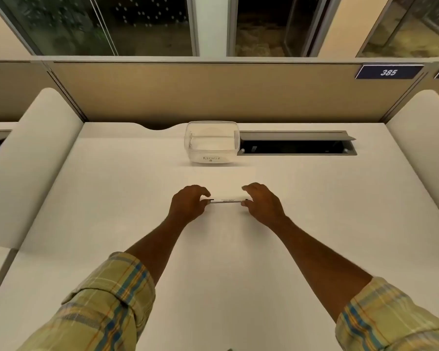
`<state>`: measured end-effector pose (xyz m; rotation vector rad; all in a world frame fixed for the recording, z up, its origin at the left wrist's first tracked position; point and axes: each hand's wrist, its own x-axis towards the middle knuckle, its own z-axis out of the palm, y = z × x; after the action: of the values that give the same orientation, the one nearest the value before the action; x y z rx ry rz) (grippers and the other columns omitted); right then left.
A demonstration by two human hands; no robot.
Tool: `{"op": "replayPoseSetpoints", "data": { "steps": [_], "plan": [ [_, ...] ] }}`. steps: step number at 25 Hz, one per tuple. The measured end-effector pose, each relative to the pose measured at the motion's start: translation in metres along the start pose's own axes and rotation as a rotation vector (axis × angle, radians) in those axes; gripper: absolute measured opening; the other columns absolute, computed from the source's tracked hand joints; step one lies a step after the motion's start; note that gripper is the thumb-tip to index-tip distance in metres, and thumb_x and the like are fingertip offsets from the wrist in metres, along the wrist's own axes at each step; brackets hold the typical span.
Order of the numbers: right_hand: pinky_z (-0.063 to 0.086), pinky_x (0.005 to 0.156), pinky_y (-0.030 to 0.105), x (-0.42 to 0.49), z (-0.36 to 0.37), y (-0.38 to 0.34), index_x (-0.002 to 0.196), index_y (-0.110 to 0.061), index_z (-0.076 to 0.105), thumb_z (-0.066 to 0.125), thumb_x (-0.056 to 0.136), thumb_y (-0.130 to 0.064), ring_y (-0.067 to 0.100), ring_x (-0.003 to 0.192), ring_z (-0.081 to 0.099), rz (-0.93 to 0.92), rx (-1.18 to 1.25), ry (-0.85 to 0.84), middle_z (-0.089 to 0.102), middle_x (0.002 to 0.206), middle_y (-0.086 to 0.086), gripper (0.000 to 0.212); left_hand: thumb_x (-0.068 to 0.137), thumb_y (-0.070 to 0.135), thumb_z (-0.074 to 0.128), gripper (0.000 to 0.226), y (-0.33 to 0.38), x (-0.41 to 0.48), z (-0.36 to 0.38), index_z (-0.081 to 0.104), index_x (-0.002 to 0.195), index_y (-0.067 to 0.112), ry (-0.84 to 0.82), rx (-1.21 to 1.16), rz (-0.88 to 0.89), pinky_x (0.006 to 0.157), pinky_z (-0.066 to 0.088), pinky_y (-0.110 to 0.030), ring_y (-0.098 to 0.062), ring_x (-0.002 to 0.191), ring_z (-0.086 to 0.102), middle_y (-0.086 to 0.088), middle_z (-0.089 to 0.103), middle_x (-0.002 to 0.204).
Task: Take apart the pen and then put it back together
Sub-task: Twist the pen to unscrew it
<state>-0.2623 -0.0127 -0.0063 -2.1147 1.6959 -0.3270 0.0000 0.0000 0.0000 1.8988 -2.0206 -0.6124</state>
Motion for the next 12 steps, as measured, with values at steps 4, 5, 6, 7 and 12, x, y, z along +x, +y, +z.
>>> {"op": "replayPoseSetpoints", "data": {
  "steps": [4, 5, 6, 7, 12],
  "plan": [
    [0.050, 0.103, 0.044, 0.011, 0.012, 0.003, 0.136, -0.019, 0.068, 0.072, 0.098, -0.027, 0.024, 0.130, 0.057, 0.089, 0.030, -0.082, 0.068, 0.136, -0.001, 0.039, 0.091, 0.026, 0.079, 0.023, -0.002, 0.006, 0.009, 0.077, 0.113, 0.023, 0.011, -0.026, 0.015, 0.086, 0.054, -0.037, -0.024, 0.109, 0.069, 0.003, 0.073, 0.112],
    [0.050, 0.103, 0.046, 0.014, 0.017, 0.005, 0.134, -0.020, 0.069, 0.071, 0.097, -0.028, 0.024, 0.129, 0.057, 0.091, 0.025, -0.093, 0.068, 0.133, -0.001, 0.037, 0.091, 0.026, 0.078, 0.025, -0.003, 0.009, 0.012, 0.076, 0.116, 0.023, -0.010, -0.011, 0.015, 0.088, 0.053, -0.037, -0.023, 0.111, 0.068, 0.002, 0.073, 0.115],
    [0.050, 0.103, 0.048, 0.017, 0.019, 0.006, 0.131, -0.020, 0.070, 0.071, 0.097, -0.028, 0.024, 0.127, 0.057, 0.090, 0.020, -0.105, 0.069, 0.129, -0.001, 0.035, 0.092, 0.026, 0.076, 0.026, -0.003, 0.012, 0.015, 0.075, 0.118, 0.022, -0.043, 0.010, 0.013, 0.089, 0.053, -0.037, -0.022, 0.115, 0.066, 0.002, 0.072, 0.119],
    [0.051, 0.101, 0.050, 0.019, 0.022, 0.007, 0.127, -0.020, 0.071, 0.071, 0.096, -0.028, 0.025, 0.124, 0.058, 0.083, 0.007, -0.112, 0.069, 0.124, 0.000, 0.031, 0.093, 0.026, 0.075, 0.028, -0.004, 0.016, 0.017, 0.074, 0.121, 0.021, -0.076, 0.031, 0.018, 0.091, 0.052, -0.037, -0.022, 0.118, 0.065, 0.002, 0.071, 0.122],
    [0.055, 0.072, 0.041, 0.026, 0.037, 0.016, 0.098, -0.016, 0.075, 0.069, 0.092, -0.015, 0.027, 0.102, 0.064, -0.032, -0.104, -0.013, 0.068, 0.100, 0.002, 0.008, 0.094, 0.033, 0.073, 0.028, -0.009, 0.026, 0.030, 0.073, 0.122, 0.025, -0.135, 0.128, 0.071, 0.080, 0.047, -0.032, -0.020, 0.117, 0.060, 0.005, 0.069, 0.118]
  ]
}}
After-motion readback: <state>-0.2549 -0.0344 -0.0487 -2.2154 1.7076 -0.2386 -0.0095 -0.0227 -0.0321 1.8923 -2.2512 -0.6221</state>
